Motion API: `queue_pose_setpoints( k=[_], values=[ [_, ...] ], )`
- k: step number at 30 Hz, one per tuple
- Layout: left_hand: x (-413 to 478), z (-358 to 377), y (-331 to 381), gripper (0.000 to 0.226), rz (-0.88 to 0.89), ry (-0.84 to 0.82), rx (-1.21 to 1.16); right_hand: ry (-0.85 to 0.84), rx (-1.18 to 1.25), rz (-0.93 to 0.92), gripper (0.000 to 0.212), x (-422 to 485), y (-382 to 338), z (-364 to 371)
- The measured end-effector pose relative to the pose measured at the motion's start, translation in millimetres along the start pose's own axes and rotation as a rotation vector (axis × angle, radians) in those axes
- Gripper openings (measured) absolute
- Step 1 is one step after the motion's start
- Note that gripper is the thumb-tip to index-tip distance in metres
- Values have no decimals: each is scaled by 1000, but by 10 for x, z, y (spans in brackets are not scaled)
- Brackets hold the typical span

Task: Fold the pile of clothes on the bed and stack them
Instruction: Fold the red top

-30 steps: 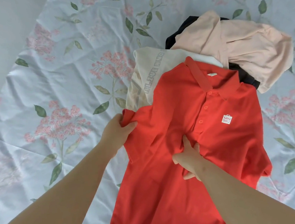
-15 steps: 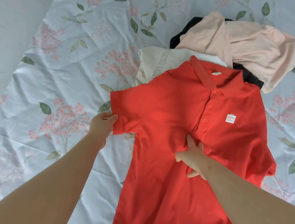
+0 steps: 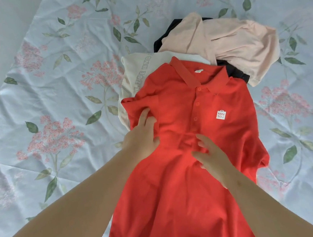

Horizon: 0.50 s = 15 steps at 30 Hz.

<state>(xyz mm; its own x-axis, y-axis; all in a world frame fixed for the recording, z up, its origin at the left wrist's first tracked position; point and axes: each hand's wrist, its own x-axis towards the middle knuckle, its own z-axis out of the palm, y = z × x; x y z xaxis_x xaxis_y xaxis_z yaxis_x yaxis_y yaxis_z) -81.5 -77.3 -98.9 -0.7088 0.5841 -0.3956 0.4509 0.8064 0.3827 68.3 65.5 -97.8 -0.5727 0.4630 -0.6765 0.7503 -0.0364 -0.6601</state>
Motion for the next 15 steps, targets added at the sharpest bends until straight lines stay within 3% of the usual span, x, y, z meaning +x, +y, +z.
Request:
queue_pose_setpoints(
  k=[3,4,6,8,11,15],
  values=[
    [-49,72,47,48,28,127,60,572,-29,-60,35,-71,291,-412],
    [-76,106,75,47,60,191,93,717,-4,10,36,-66,381,-540],
    [-115,200,173,47,150,268,139,855,24,248,42,-30,551,-756],
    [-119,325,320,52,221,218,170,807,119,426,42,19,691,-894],
    [-70,580,544,65,228,-20,239,572,666,525,32,77,714,-973],
    [5,776,692,70,128,-211,348,304,932,430,18,111,670,-1020]
  ],
)
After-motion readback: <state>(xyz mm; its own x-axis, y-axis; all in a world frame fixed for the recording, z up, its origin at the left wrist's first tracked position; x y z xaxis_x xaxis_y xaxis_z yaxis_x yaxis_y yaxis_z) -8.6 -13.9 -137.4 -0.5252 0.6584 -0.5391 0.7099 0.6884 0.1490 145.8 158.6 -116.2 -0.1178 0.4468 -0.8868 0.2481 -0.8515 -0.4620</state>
